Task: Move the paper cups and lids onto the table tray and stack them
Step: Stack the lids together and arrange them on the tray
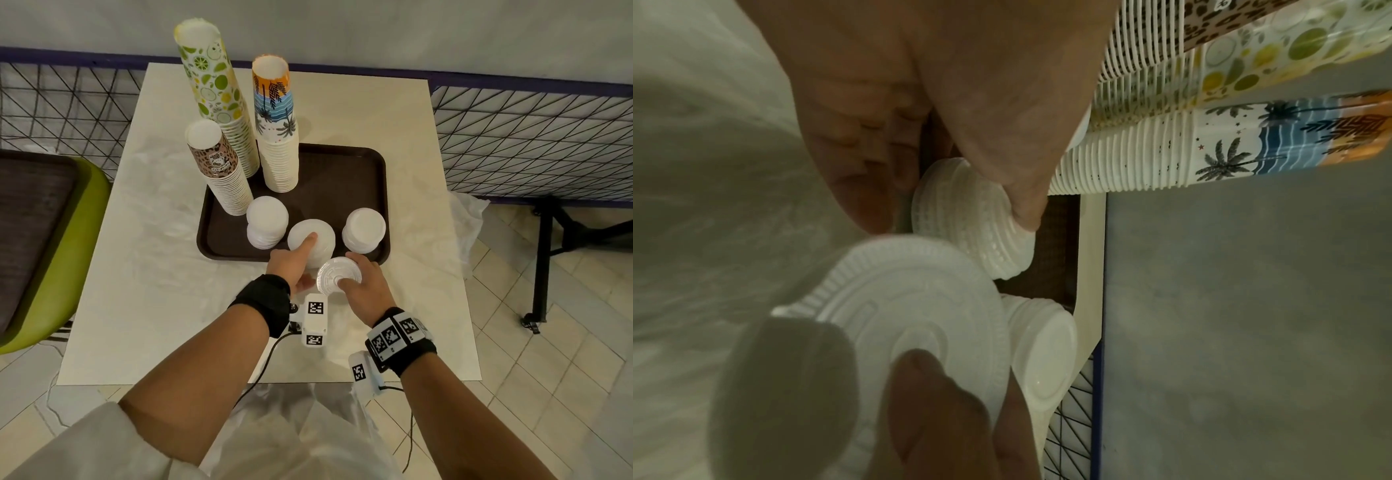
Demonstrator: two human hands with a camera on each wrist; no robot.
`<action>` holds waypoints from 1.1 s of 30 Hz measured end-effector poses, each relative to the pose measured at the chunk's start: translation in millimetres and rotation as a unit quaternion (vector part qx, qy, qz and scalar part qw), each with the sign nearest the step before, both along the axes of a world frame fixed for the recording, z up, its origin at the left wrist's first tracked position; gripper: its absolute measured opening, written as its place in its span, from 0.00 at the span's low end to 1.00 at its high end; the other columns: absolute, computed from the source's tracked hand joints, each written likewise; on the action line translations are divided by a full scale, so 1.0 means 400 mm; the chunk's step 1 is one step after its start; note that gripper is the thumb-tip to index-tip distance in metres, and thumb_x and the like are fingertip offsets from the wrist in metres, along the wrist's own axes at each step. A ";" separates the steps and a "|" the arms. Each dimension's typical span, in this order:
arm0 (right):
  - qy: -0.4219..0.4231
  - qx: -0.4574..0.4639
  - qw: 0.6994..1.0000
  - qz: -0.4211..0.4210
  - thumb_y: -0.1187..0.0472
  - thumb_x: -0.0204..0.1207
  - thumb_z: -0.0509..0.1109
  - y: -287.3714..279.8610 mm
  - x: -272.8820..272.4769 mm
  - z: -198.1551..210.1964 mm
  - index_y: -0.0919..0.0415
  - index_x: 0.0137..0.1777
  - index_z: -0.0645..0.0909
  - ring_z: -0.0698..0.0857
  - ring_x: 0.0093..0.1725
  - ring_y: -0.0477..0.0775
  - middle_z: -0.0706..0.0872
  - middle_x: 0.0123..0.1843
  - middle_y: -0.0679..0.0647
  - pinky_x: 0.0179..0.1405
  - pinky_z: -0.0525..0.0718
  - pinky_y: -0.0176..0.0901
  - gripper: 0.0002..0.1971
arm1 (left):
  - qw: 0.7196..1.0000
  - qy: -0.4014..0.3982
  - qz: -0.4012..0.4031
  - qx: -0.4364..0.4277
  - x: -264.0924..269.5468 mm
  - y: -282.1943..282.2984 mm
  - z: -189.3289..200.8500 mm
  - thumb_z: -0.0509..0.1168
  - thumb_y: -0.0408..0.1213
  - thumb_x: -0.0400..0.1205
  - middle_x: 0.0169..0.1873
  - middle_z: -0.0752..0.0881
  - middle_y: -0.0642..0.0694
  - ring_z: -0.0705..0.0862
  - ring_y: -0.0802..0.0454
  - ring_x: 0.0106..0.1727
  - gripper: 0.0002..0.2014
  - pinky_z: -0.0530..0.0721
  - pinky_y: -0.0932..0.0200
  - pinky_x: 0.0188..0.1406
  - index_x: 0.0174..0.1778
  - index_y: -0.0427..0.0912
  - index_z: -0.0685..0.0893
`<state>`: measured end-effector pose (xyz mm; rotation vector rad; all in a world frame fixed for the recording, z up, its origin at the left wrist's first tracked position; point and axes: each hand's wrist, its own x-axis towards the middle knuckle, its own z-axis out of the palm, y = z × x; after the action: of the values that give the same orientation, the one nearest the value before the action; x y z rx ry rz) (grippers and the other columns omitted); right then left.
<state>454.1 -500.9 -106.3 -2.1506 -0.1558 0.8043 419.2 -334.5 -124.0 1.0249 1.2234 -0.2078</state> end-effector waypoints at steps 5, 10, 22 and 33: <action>-0.009 -0.003 1.000 0.000 0.61 0.79 0.71 -0.022 0.008 0.000 0.52 0.80 0.70 0.77 0.64 0.53 0.74 0.67 0.55 0.63 0.71 0.41 0.29 | 1.000 0.008 -0.030 0.005 -0.009 0.002 0.010 0.75 0.73 0.64 0.65 0.82 0.41 0.88 0.40 0.58 0.53 0.94 0.48 0.41 0.80 0.46 0.70; -0.011 0.020 1.000 -0.018 0.62 0.78 0.72 -0.056 0.008 0.003 0.50 0.79 0.72 0.77 0.61 0.50 0.75 0.68 0.52 0.55 0.72 0.31 0.29 | 1.000 -0.012 -0.002 0.002 -0.026 -0.004 -0.009 0.69 0.52 0.83 0.62 0.84 0.36 0.88 0.43 0.48 0.26 0.93 0.51 0.44 0.72 0.41 0.78; -0.029 0.026 0.999 -0.007 0.60 0.77 0.73 -0.096 0.015 0.023 0.49 0.79 0.72 0.76 0.63 0.47 0.77 0.69 0.50 0.64 0.72 0.40 0.30 | 0.997 -0.041 0.059 0.026 -0.003 -0.035 0.058 0.68 0.40 0.87 0.52 0.84 0.40 0.89 0.44 0.54 0.05 0.90 0.45 0.64 0.48 0.43 0.83; 0.012 0.154 0.987 0.036 0.64 0.80 0.70 -0.004 0.062 0.116 0.49 0.77 0.72 0.78 0.69 0.54 0.77 0.71 0.50 0.65 0.81 0.44 0.26 | 0.969 -0.191 -0.155 0.011 -0.089 -0.057 0.132 0.69 0.51 0.86 0.68 0.84 0.43 0.89 0.44 0.65 0.26 0.91 0.41 0.62 0.80 0.52 0.74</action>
<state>478.9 -502.4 -60.0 -1.8517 -0.3261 0.7915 383.4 -357.1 -71.1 1.2110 0.7158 -0.2267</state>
